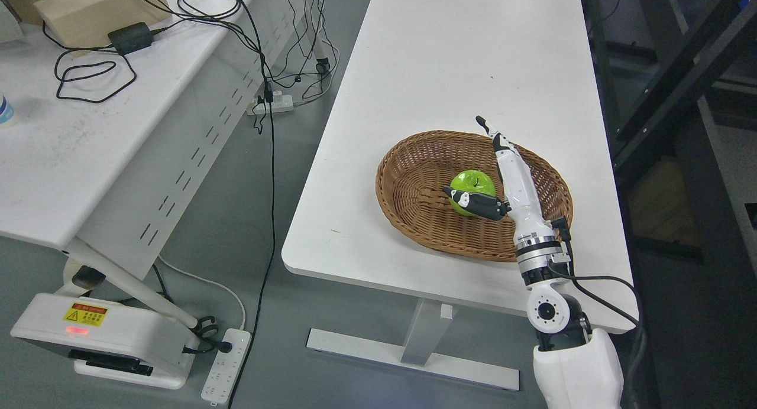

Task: Place green apple on left shelf middle layer
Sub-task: 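Reach the right hand into the basket beside the green apple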

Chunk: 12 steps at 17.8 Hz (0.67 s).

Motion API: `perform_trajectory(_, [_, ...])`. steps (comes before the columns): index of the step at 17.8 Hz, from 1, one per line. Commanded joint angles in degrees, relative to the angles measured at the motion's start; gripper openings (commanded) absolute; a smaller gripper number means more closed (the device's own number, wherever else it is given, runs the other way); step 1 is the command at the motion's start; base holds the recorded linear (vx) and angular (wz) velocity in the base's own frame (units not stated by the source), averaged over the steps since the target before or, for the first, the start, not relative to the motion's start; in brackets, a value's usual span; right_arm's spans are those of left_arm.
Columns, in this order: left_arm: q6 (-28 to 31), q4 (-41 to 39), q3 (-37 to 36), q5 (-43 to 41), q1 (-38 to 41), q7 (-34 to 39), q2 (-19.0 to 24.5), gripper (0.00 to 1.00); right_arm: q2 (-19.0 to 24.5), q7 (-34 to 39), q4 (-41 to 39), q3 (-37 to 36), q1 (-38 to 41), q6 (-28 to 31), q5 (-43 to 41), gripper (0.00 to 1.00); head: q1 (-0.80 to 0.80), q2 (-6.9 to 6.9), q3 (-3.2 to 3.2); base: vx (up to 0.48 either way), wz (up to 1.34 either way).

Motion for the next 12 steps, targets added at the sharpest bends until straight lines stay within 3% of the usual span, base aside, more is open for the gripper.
perform_trajectory(1, [-0.09,0.00,0.00,0.00,0.00,0.00,1.00,1.00,-0.30,0.91,8.53,2.37,-1.69,0.11,0.46,1.00,0.00,0.00,0.00,0.000,0.00])
perform_trajectory(7, [-0.09,0.00,0.00,0.00,0.00,0.00,1.00,1.00,-0.65,0.91,11.70,2.46,-3.62,0.29,0.46,1.00,0.00,0.00,0.00,0.000,0.00])
perform_trajectory(12, [-0.09,0.00,0.00,0.00,0.00,0.00,1.00,1.00,-5.22,0.91,14.43,4.92,-5.12,0.29,2.39,1.00,0.00,0.00,0.00,0.000,0.00])
